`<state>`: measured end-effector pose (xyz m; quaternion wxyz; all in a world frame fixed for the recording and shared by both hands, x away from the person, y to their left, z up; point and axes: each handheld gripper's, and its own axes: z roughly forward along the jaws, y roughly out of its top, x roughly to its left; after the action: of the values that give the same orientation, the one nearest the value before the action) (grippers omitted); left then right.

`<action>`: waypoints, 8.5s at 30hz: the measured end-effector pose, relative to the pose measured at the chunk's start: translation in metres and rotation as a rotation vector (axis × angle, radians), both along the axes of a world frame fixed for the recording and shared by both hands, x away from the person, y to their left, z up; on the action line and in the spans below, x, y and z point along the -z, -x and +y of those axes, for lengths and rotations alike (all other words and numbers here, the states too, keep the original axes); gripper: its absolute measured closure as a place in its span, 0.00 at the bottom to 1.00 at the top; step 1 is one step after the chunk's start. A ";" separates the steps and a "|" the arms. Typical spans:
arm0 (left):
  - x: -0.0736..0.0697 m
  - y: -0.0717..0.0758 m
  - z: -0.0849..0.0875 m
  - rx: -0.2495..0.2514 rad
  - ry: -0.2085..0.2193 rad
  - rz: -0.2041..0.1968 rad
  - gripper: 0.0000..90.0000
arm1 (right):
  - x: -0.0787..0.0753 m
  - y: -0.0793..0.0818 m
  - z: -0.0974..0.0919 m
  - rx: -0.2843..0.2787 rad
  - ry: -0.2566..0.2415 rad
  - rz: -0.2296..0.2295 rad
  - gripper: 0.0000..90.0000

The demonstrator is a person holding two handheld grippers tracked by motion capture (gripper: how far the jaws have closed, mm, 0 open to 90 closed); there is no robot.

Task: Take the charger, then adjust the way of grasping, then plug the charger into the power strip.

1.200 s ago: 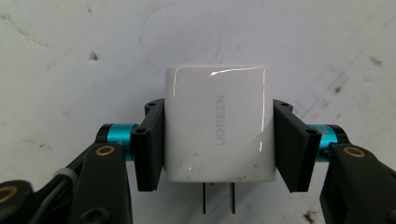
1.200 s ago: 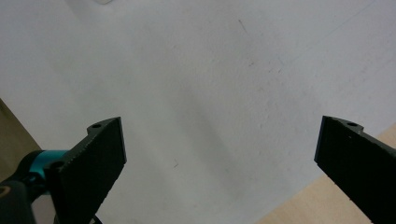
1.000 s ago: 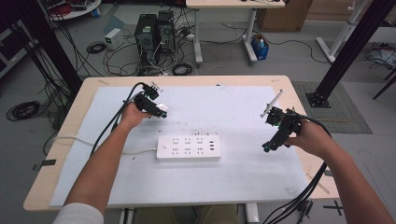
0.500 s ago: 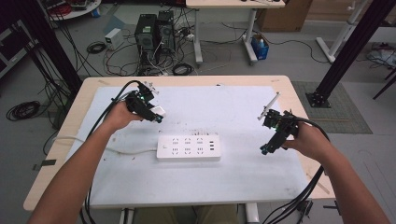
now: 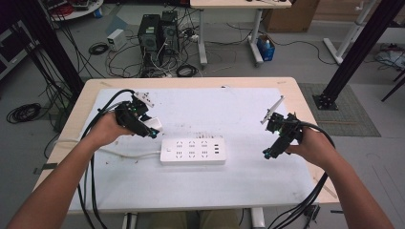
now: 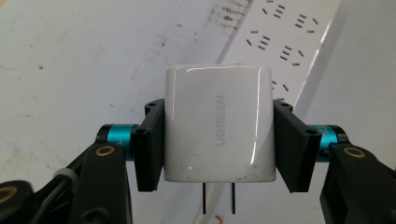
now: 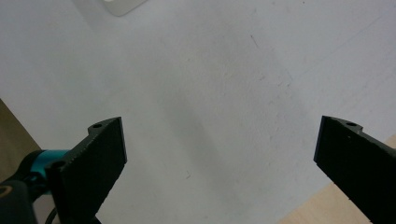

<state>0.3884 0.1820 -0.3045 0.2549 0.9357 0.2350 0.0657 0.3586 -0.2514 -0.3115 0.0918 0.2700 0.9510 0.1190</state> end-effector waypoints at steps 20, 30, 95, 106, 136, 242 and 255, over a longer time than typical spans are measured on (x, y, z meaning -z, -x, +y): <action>-0.015 0.030 -0.023 0.149 -0.009 -0.023 0.47 | -0.007 0.011 0.010 0.028 -0.029 -0.057 0.02; -0.018 0.032 -0.035 0.168 0.016 -0.051 0.47 | -0.013 0.014 0.013 0.058 -0.082 -0.061 0.02; -0.011 0.036 -0.128 0.347 0.097 -0.113 0.47 | 0.026 0.008 0.006 0.452 -0.939 0.505 0.04; -0.011 0.040 -0.152 0.388 0.118 -0.130 0.47 | 0.027 0.006 0.018 0.442 -1.000 0.545 0.04; -0.010 0.046 -0.174 0.423 0.139 -0.149 0.47 | 0.038 -0.002 0.051 0.414 -1.076 0.625 0.28; -0.004 0.028 0.038 -0.003 -0.230 0.083 0.21 | -0.030 -0.010 0.019 0.181 -0.390 0.096 0.69; 0.007 0.027 0.031 0.027 -0.251 0.105 0.21 | -0.029 -0.029 0.096 -0.139 -0.268 0.100 0.69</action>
<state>0.3612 0.2126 -0.3120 0.1240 0.9654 0.2255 0.0419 0.3878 -0.1553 -0.2826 -0.0011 0.2192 0.9464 0.2371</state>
